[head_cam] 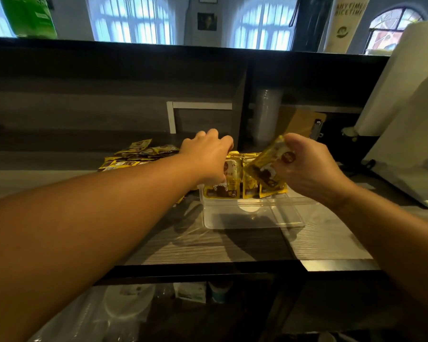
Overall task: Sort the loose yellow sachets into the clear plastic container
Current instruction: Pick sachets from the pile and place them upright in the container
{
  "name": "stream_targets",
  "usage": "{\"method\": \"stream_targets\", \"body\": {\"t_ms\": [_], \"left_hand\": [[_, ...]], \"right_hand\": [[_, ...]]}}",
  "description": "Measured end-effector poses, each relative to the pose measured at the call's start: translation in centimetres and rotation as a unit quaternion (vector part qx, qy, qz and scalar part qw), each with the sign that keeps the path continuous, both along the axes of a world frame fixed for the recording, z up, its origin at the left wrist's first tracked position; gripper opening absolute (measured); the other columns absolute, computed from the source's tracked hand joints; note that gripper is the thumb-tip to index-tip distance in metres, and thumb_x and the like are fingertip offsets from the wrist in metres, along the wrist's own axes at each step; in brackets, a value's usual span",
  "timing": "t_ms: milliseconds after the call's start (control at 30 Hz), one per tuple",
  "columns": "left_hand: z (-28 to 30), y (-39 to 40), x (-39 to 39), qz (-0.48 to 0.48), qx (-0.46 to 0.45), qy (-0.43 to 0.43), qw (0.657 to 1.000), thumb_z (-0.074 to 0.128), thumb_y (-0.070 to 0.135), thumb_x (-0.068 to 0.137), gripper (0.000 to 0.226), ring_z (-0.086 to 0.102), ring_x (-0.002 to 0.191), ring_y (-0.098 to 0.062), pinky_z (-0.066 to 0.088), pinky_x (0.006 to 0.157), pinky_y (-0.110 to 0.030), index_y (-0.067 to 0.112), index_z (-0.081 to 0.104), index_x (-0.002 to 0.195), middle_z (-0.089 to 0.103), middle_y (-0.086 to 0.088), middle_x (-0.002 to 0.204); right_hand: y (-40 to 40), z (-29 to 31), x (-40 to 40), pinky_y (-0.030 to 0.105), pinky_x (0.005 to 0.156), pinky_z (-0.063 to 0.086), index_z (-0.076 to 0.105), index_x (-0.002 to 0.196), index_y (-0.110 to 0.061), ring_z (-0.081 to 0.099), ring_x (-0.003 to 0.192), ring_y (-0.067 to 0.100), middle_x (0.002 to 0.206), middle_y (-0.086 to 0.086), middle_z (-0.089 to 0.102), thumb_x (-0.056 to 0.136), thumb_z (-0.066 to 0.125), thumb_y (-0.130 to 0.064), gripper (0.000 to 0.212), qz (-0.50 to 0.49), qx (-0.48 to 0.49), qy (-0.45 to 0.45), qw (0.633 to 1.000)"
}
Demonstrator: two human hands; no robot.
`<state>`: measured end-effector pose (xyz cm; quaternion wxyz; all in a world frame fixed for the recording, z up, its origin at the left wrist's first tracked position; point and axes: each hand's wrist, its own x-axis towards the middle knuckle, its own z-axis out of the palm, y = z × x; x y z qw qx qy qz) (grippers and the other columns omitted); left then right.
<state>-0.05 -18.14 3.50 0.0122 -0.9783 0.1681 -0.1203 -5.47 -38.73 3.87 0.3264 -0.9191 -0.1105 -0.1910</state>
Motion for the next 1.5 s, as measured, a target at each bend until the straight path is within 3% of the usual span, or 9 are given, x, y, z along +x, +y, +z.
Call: {"method": "stream_targets", "body": {"t_ms": [100,233,433,667,900,1033,1200,1333,1500], "left_hand": [[0.0,0.0,0.6,0.004,0.002,0.054,0.999,0.082,0.048,0.074,0.091,0.045,0.13,-0.031,0.045,0.1,-0.052,0.03,0.033,0.149,0.046,-0.003,0.143],[-0.6,-0.1,0.9,-0.005,-0.004,0.071,0.997,0.079,0.046,0.078,0.074,0.057,0.111,-0.024,0.053,0.082,-0.042,0.03,0.041,0.14,0.059,0.001,0.125],[-1.1,0.2,0.8,-0.023,-0.067,0.074,0.995,0.073,0.027,0.085,0.056,0.057,0.102,-0.02,0.053,0.075,-0.035,0.031,0.048,0.134,0.059,0.002,0.116],[-0.9,0.6,1.4,-0.043,-0.107,0.118,0.986,0.079,0.031,0.079,0.065,0.057,0.113,-0.02,0.056,0.089,-0.038,0.029,0.049,0.137,0.059,0.003,0.122],[-0.8,-0.3,1.3,-0.008,-0.051,0.066,0.996,0.077,0.046,0.077,0.058,0.059,0.097,-0.02,0.049,0.064,-0.035,0.032,0.049,0.126,0.06,0.004,0.11],[-1.2,-0.5,1.3,-0.007,-0.043,0.059,0.997,0.077,0.043,0.078,0.06,0.058,0.098,-0.021,0.047,0.066,-0.037,0.031,0.047,0.129,0.059,0.003,0.11],[-0.7,0.8,0.9,-0.057,-0.193,0.127,0.971,0.08,0.021,0.076,0.08,0.053,0.119,-0.023,0.053,0.088,-0.035,0.028,0.039,0.144,0.052,-0.002,0.132],[-0.7,4.1,-0.5,-0.055,-0.315,0.102,0.942,0.073,0.007,0.082,0.077,0.048,0.128,-0.022,0.046,0.084,-0.028,0.033,0.039,0.147,0.045,-0.002,0.144],[-2.7,9.7,-1.7,-0.004,-0.361,0.007,0.932,0.071,0.011,0.089,0.059,0.05,0.127,-0.017,0.04,0.079,-0.021,0.033,0.049,0.138,0.051,0.001,0.138]], "right_hand": [[1.1,0.6,0.9,0.02,0.067,0.053,0.056,0.115,-0.023,0.059,0.09,0.014,0.098,-0.008,0.056,0.083,0.074,-0.024,0.036,0.01,-0.132,0.054,0.99],[3.4,0.4,1.8,0.031,0.073,0.054,0.051,0.12,-0.021,0.057,0.088,0.016,0.105,-0.002,0.061,0.088,0.067,-0.035,0.039,0.007,-0.316,0.038,0.948],[4.9,-0.3,3.6,0.035,0.089,0.048,0.047,0.132,-0.021,0.047,0.11,0.021,0.121,0.004,0.051,0.085,0.069,-0.044,0.057,0.004,-0.41,0.025,0.912],[5.2,-0.8,5.0,0.052,0.102,0.039,0.03,0.139,-0.029,0.043,0.125,0.03,0.133,0.006,0.044,0.075,0.075,-0.053,0.082,-0.019,-0.379,0.047,0.924],[5.7,-0.7,5.9,0.051,0.099,0.044,0.038,0.136,-0.028,0.055,0.114,0.026,0.125,0.0,0.057,0.076,0.072,-0.06,0.077,-0.008,-0.409,0.07,0.91],[5.3,-0.3,5.6,0.052,0.102,0.041,0.038,0.138,-0.027,0.053,0.118,0.026,0.128,0.0,0.055,0.076,0.072,-0.058,0.078,0.0,-0.387,0.096,0.917],[6.1,0.3,4.6,0.05,0.098,0.045,0.047,0.131,-0.027,0.056,0.109,0.022,0.117,-0.004,0.059,0.074,0.075,-0.054,0.069,0.007,-0.317,0.033,0.948],[8.2,1.3,3.5,0.048,0.093,0.05,0.047,0.133,-0.026,0.056,0.11,0.021,0.122,-0.001,0.059,0.078,0.074,-0.048,0.066,0.04,-0.255,0.022,0.966],[13.2,1.1,2.5,0.037,0.087,0.053,0.051,0.131,-0.023,0.056,0.108,0.022,0.125,0.002,0.056,0.089,0.067,-0.013,0.047,0.061,-0.251,-0.016,0.966]]}}
